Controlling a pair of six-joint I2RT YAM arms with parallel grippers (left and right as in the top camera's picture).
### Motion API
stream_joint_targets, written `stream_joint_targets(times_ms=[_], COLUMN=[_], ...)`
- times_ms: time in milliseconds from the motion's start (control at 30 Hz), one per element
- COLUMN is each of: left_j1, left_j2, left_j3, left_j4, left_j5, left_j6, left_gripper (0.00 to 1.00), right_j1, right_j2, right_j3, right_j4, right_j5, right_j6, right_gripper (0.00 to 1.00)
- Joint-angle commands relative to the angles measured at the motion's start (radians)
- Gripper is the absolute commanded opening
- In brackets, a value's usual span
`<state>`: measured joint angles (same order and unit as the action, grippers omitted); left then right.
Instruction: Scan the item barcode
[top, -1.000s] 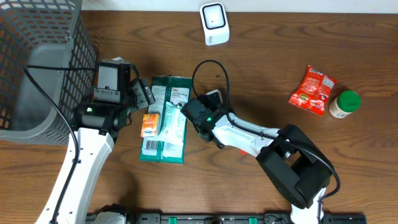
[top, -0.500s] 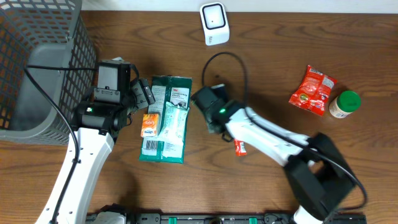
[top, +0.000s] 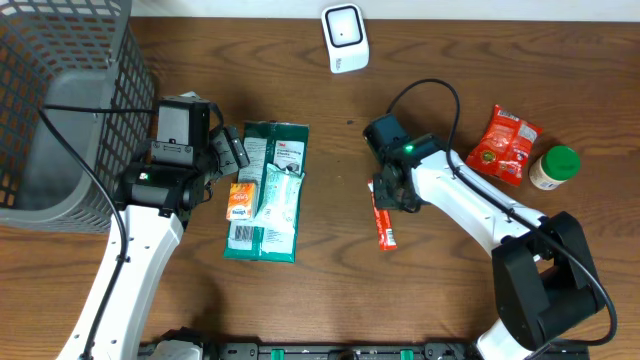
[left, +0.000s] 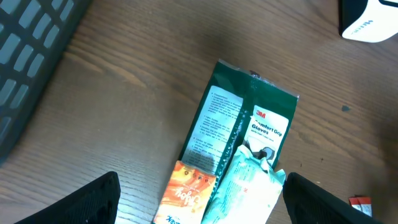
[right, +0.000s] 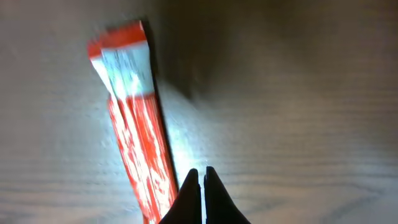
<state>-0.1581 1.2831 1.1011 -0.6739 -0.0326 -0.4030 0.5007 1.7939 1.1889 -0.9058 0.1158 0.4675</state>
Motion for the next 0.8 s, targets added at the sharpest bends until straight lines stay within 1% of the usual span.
stream_joint_targets(times_ms=[0,100,200,267,433,600,733,767], left_j1=[0.005,0.005,0.005,0.005,0.005,0.005,0.005,0.005], left_j2=[0.004,0.004,0.004,0.004,0.004,0.004,0.004,0.004], left_j3=[0.004,0.004,0.004,0.004,0.004,0.004,0.004,0.004], left_j4=[0.000,0.000,0.000,0.000,0.000,0.000,0.000,0.000], left_j5=[-0.010,-0.010,-0.010,-0.010,-0.010,-0.010,-0.010,-0.010], left_j6=[0.009,0.009,0.009,0.009,0.009,0.009,0.009,0.009], left_gripper=[0.84,0.84,0.84,0.84,0.84,0.84,0.84,0.84], right_j1=[-0.008,-0.008,-0.007,0.002,0.024,0.031,0.008,-0.007], right_j2=[-0.008,-0.008,-0.008,-0.008,-0.008,-0.008,-0.008,-0.008], right_j3=[-0.008,-0.020,-0.056,-0.102,-0.185,-0.189,-0.188,-0.186], right_j4=[-0.034,-0.047,-0.016,0.045,0.147,0.151,0.151,0.148], right_j5=[-0.020,-0.020,-0.039,-0.109,-0.201,-0.226,-0.219,-0.219], right_j6=[0.008,0.008,0.058,0.060,0.060,0.059,0.051,0.051], right_gripper=[0.01,0.01,0.01,0.01,0.01,0.01,0.01,0.03])
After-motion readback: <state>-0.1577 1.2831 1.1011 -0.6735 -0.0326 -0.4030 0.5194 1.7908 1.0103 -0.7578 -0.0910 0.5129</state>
